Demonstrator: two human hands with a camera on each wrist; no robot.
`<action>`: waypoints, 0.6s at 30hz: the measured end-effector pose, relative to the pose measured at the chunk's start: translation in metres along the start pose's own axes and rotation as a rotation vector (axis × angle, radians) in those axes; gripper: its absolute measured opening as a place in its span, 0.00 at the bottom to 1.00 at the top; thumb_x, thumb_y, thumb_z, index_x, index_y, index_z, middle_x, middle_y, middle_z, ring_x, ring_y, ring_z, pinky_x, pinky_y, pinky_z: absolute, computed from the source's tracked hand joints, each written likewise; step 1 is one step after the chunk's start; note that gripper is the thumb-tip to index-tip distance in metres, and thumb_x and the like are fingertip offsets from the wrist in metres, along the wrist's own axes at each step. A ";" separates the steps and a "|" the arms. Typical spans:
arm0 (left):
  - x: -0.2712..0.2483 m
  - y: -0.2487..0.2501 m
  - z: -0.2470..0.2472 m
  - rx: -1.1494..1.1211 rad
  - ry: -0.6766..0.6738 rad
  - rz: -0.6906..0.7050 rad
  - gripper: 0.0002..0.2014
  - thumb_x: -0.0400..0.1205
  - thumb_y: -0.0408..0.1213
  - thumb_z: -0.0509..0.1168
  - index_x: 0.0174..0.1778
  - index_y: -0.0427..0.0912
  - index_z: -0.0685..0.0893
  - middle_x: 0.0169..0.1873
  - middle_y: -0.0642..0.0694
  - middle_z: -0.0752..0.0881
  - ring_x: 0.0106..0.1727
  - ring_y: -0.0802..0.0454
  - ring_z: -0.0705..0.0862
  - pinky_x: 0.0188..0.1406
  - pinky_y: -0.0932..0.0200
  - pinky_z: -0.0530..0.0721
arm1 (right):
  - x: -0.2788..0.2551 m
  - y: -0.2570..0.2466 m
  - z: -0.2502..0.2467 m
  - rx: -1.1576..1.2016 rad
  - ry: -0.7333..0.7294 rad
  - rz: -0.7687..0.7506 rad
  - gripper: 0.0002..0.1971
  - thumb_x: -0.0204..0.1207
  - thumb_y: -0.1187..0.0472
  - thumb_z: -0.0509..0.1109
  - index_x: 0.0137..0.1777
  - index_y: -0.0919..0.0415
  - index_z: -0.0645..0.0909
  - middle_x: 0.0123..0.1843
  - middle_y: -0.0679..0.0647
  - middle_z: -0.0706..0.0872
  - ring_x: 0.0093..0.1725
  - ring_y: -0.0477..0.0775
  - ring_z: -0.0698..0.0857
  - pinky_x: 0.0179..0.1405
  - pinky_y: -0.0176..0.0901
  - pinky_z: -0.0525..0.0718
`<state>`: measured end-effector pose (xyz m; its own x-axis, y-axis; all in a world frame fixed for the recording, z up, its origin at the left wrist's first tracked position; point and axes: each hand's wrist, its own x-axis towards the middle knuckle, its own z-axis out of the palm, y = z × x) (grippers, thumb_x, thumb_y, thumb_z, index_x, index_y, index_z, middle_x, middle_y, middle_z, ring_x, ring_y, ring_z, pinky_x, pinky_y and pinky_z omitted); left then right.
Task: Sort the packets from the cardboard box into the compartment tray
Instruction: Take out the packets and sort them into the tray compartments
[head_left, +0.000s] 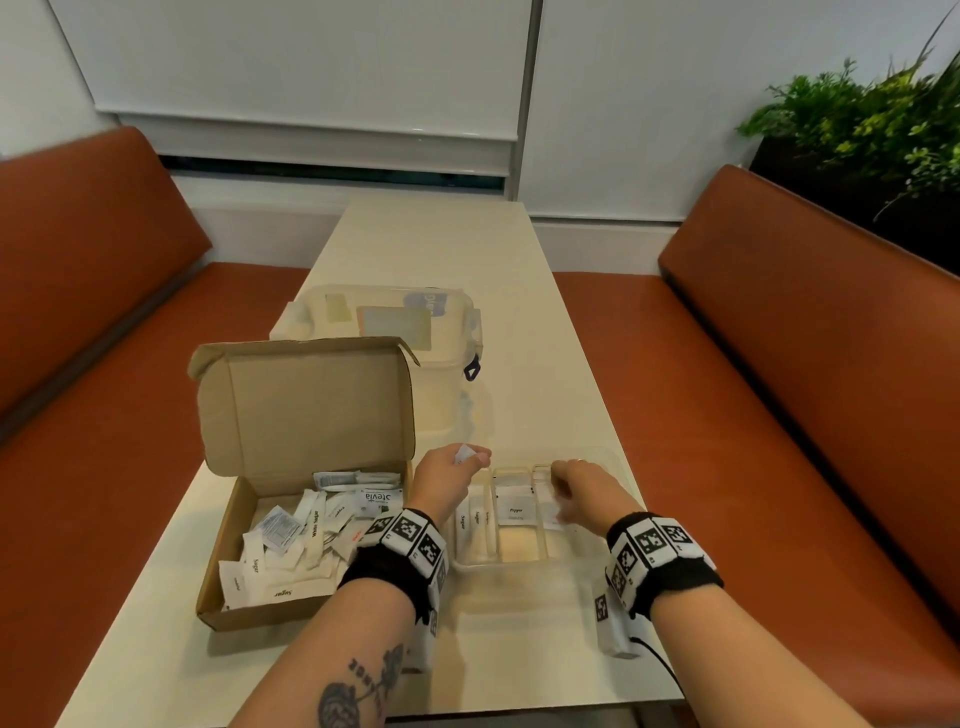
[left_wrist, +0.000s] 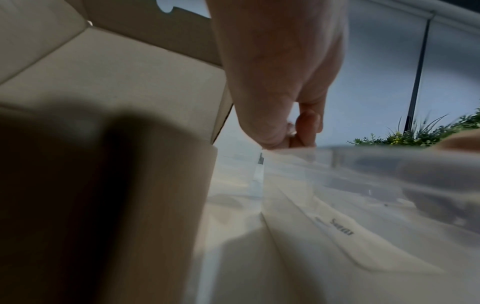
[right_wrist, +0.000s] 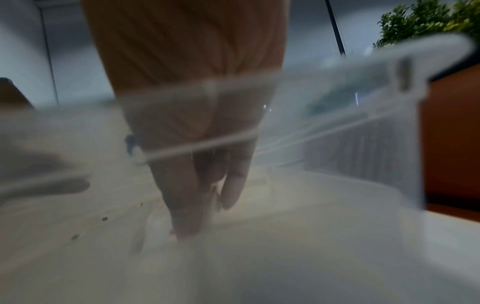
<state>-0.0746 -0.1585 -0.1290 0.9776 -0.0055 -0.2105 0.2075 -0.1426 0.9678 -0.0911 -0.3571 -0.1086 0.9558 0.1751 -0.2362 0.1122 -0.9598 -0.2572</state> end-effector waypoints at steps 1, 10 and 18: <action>0.000 0.000 0.000 -0.008 0.001 -0.004 0.06 0.81 0.36 0.66 0.42 0.46 0.88 0.50 0.39 0.89 0.29 0.56 0.72 0.31 0.60 0.69 | -0.001 0.001 0.003 -0.001 0.008 -0.005 0.17 0.70 0.71 0.71 0.32 0.54 0.66 0.37 0.49 0.74 0.40 0.52 0.74 0.27 0.30 0.64; 0.000 0.007 -0.003 -0.151 -0.019 -0.116 0.17 0.87 0.45 0.56 0.46 0.40 0.87 0.45 0.44 0.89 0.22 0.56 0.71 0.23 0.64 0.73 | -0.001 0.003 0.015 0.022 0.040 0.043 0.19 0.71 0.73 0.65 0.28 0.52 0.64 0.34 0.46 0.70 0.40 0.51 0.74 0.29 0.31 0.64; -0.004 0.024 -0.001 -0.313 -0.163 -0.288 0.23 0.89 0.46 0.48 0.56 0.34 0.84 0.46 0.40 0.87 0.19 0.57 0.69 0.17 0.68 0.67 | -0.004 -0.021 -0.007 0.242 0.276 -0.001 0.08 0.75 0.54 0.72 0.50 0.55 0.82 0.48 0.49 0.80 0.45 0.47 0.78 0.44 0.37 0.75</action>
<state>-0.0737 -0.1609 -0.1045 0.8652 -0.1686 -0.4723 0.4957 0.1452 0.8563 -0.0954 -0.3392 -0.0956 0.9968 0.0785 0.0169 0.0769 -0.8740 -0.4797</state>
